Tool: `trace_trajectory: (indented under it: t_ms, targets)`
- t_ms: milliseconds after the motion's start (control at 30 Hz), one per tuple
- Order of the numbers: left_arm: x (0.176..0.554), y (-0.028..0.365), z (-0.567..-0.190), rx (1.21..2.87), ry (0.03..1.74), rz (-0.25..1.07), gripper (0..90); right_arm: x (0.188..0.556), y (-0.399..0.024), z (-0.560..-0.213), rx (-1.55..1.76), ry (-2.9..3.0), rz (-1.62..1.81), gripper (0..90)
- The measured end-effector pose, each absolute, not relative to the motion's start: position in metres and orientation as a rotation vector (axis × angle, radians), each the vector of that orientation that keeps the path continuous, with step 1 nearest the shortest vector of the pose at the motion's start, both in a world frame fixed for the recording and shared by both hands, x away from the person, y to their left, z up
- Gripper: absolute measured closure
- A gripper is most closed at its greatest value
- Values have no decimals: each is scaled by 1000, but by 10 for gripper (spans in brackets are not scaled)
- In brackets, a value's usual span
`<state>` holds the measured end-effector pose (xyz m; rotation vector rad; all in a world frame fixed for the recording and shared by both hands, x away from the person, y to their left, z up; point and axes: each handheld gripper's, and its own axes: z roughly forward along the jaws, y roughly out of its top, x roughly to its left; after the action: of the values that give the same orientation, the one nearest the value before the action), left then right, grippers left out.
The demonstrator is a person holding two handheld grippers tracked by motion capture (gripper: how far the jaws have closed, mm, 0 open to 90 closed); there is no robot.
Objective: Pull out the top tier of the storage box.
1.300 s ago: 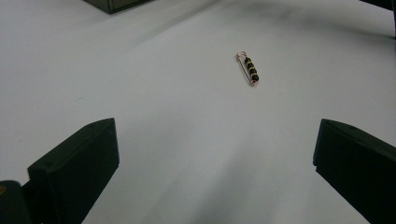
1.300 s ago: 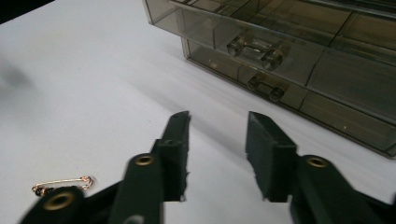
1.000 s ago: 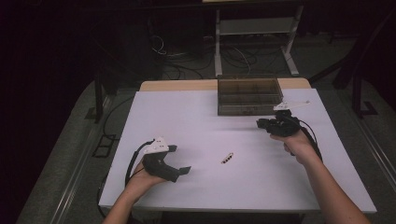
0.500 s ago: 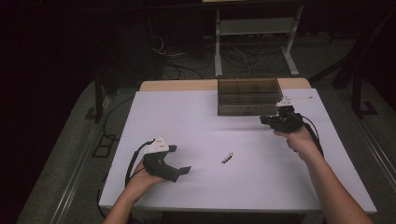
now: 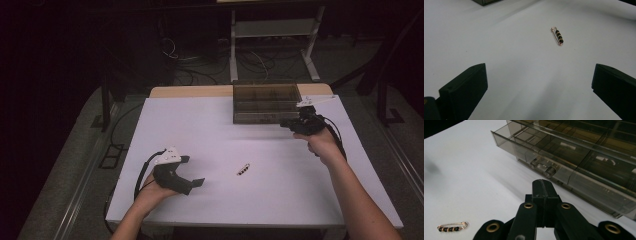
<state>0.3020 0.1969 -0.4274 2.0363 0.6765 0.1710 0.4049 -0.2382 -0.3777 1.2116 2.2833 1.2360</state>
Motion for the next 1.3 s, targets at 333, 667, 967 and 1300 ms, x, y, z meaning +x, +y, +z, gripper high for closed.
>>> trace_trajectory:
  t_ms: [333,667,967,1300]
  targets:
    - [301,197,-427,2034,674,169,0,419,-238,-363,1207,2266,1235,890]
    - [302,197,-427,2033,673,166,0,441,-233,-355,1221,2269,1188,890]
    - [302,198,-427,2028,673,165,0,458,-224,-354,1236,2284,1162,890]
    - [301,198,-427,2026,673,164,0,468,-213,-361,1245,2317,1138,890]
